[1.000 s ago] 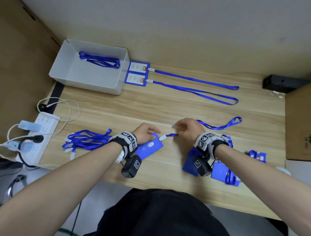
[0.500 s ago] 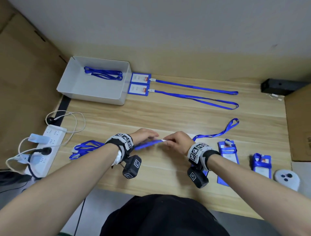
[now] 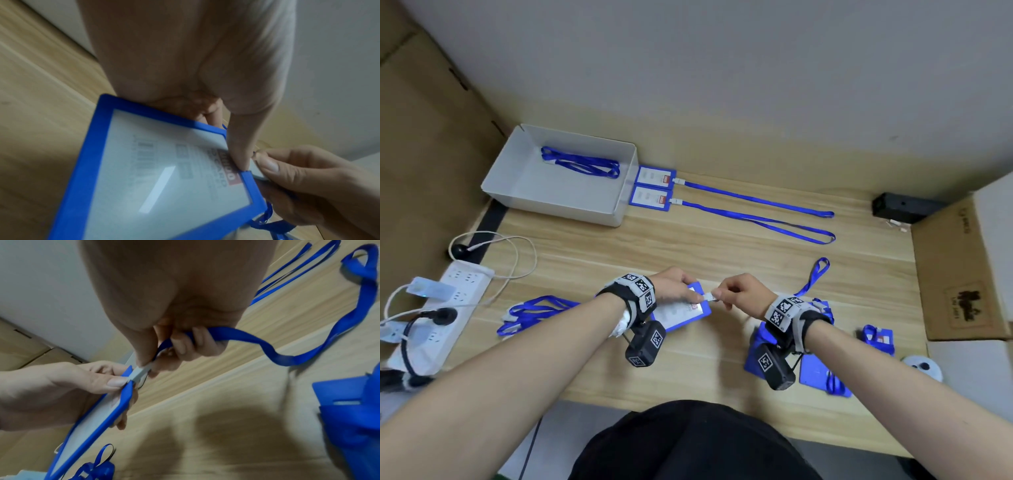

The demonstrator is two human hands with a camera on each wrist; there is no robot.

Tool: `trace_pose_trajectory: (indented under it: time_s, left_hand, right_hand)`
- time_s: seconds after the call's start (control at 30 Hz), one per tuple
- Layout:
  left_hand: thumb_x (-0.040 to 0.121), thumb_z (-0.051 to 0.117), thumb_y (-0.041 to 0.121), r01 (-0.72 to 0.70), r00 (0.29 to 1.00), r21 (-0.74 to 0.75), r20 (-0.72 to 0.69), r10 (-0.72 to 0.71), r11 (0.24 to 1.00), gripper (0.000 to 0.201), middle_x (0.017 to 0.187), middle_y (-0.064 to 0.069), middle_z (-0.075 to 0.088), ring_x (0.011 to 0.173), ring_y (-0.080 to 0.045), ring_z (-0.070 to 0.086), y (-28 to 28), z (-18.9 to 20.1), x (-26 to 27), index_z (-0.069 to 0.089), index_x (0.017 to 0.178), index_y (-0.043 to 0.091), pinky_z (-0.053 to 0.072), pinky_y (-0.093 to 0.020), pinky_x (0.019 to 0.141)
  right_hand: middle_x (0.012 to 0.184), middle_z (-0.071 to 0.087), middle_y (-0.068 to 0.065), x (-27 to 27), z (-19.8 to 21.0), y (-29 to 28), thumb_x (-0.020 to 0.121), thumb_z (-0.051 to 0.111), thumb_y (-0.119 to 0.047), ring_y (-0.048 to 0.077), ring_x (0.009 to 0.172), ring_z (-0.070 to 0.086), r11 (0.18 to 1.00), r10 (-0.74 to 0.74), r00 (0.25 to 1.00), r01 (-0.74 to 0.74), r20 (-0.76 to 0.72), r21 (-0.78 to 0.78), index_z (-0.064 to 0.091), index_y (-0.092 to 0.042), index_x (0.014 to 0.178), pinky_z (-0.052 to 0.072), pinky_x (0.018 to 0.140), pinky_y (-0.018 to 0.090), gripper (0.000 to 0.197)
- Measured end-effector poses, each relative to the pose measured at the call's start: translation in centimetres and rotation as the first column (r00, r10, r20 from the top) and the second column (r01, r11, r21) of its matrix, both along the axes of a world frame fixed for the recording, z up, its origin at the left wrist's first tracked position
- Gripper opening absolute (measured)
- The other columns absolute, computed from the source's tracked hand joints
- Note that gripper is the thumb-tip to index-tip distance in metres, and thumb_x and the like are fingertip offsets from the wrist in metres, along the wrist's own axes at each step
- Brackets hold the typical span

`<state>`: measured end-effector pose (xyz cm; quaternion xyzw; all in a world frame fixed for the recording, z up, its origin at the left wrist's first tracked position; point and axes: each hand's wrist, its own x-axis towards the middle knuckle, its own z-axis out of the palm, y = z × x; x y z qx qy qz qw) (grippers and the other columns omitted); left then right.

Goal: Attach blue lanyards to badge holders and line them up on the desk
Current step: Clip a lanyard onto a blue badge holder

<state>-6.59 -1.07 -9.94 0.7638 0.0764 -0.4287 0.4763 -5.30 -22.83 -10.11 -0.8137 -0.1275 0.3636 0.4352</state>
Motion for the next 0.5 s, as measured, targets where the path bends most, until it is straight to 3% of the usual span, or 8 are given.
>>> trace_pose_trajectory:
  time_s: [0.13,0.27,0.4,0.5]
  left_hand:
    - [0.085,0.074,0.026,-0.059,0.997,-0.016,0.044,0.059,0.998,0.014,0.066,0.004,0.064,0.059,-0.010,0.059,0.2,0.7,-0.3,0.070,0.076,0.016,0.046,-0.016,0.055]
    - [0.079,0.078,0.037,-0.138,0.989,0.019,0.057,0.137,0.990,0.029,0.064,0.002,0.061,0.059,-0.015,0.057,0.4,0.5,-0.7,0.061,0.067,0.017,0.044,-0.022,0.060]
    - [0.076,0.079,0.039,-0.188,0.978,0.023,0.096,0.185,0.982,0.032,0.065,0.000,0.057,0.057,-0.016,0.052,0.9,0.0,-1.1,0.060,0.068,0.016,0.040,-0.024,0.060]
    - [0.078,0.079,0.036,-0.190,0.976,0.036,0.119,0.185,0.981,0.029,0.065,0.000,0.058,0.057,-0.015,0.052,1.2,0.2,-1.3,0.062,0.067,0.015,0.039,-0.024,0.060]
  right_hand:
    - [0.052,0.057,-0.009,0.2,0.6,0.5,0.091,0.069,-0.029,0.004,0.047,0.048,0.996,-0.094,0.995,0.094,0.045,0.002,0.071,-0.004,0.077,0.038,0.053,0.014,0.028]
    - [0.057,0.062,0.001,-0.1,0.7,1.5,0.094,0.066,-0.028,0.012,0.053,0.045,0.996,-0.084,0.995,0.083,0.057,0.010,0.067,-0.017,0.066,0.036,0.054,0.020,0.030]
    - [0.060,0.065,0.003,-0.4,0.7,2.2,0.094,0.064,-0.023,0.015,0.060,0.046,0.994,-0.110,0.993,0.109,0.051,0.030,0.068,-0.015,0.067,0.038,0.058,0.027,0.029]
    - [0.059,0.066,0.000,-0.7,1.0,2.5,0.093,0.065,-0.016,0.009,0.053,0.046,0.995,-0.094,0.994,0.092,0.060,0.038,0.072,-0.009,0.075,0.038,0.056,0.022,0.021]
